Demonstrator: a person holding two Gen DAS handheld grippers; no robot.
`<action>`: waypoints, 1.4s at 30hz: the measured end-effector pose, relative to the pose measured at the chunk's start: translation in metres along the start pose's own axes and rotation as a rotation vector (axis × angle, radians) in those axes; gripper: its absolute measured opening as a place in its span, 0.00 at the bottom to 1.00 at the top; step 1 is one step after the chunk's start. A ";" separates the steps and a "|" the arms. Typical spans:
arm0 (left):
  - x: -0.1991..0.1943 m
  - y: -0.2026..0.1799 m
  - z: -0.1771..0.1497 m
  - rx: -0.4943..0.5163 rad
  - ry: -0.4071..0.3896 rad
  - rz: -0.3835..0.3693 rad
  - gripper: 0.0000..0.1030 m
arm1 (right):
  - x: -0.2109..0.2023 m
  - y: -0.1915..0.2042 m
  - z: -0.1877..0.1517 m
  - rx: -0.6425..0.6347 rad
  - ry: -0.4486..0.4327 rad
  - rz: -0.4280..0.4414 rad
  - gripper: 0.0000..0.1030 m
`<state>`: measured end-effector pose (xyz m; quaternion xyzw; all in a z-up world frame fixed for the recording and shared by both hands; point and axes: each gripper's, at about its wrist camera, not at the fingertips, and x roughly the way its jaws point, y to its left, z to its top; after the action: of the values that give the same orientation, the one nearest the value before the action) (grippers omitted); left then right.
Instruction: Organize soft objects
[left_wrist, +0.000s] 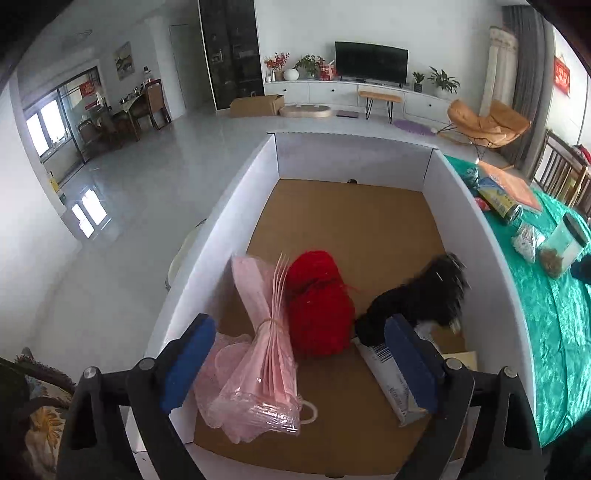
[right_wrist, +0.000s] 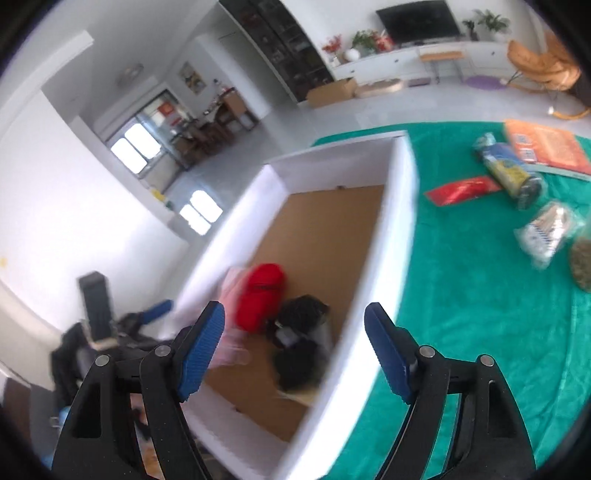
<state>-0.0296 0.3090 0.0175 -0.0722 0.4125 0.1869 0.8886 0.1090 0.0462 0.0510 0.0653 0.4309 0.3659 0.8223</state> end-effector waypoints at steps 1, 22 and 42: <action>-0.003 -0.006 0.003 -0.007 -0.014 -0.028 0.90 | -0.006 -0.012 -0.006 0.005 -0.019 -0.048 0.78; 0.017 -0.349 -0.055 0.429 0.134 -0.498 0.94 | -0.101 -0.258 -0.125 0.269 -0.099 -0.738 0.78; 0.100 -0.334 -0.064 0.373 0.075 -0.340 1.00 | -0.077 -0.272 -0.131 0.245 -0.050 -0.775 0.88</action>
<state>0.1150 0.0107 -0.1092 0.0178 0.4546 -0.0472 0.8893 0.1308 -0.2288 -0.0941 0.0045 0.4441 -0.0270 0.8956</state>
